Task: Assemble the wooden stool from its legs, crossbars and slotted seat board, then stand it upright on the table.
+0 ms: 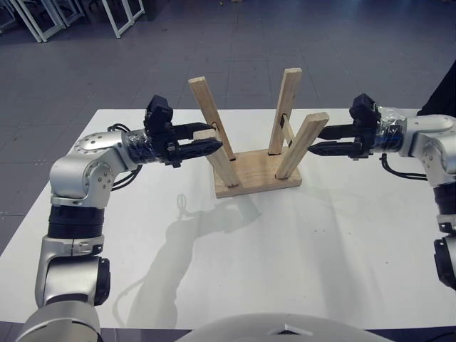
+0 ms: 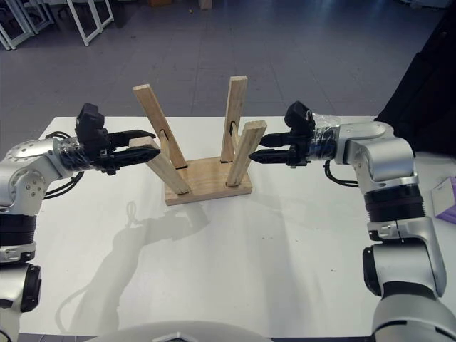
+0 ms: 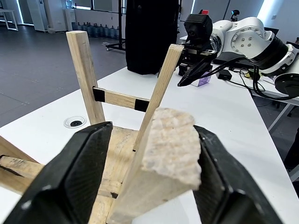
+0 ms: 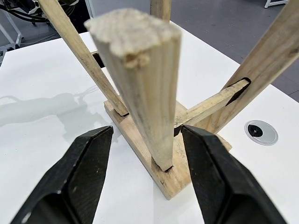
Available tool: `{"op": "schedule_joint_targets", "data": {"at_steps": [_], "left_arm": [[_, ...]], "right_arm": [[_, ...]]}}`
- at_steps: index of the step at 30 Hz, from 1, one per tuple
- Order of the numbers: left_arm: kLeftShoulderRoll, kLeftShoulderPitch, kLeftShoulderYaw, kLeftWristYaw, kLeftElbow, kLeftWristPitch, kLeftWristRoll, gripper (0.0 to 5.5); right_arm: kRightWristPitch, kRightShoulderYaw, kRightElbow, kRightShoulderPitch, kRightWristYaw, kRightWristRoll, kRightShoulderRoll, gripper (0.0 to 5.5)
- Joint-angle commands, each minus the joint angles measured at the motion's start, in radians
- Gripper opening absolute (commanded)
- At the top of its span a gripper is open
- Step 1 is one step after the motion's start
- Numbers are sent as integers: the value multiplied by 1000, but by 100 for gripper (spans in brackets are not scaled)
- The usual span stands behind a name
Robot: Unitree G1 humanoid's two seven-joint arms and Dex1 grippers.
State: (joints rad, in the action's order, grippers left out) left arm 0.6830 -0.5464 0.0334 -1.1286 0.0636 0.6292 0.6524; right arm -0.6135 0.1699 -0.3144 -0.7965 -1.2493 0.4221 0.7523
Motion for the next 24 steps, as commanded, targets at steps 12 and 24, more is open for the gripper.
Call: {"op": "schedule_joint_targets", "data": {"at_steps": [12, 24], "left_arm": [[101, 25, -19, -212, -18, 86, 29, 154], [255, 24, 57, -210, -29, 471, 288, 201]], "right_arm": [[-159, 38, 163, 26, -100, 50, -79, 163], [-1000, -231, 254, 34, 66, 520, -124, 246]]}}
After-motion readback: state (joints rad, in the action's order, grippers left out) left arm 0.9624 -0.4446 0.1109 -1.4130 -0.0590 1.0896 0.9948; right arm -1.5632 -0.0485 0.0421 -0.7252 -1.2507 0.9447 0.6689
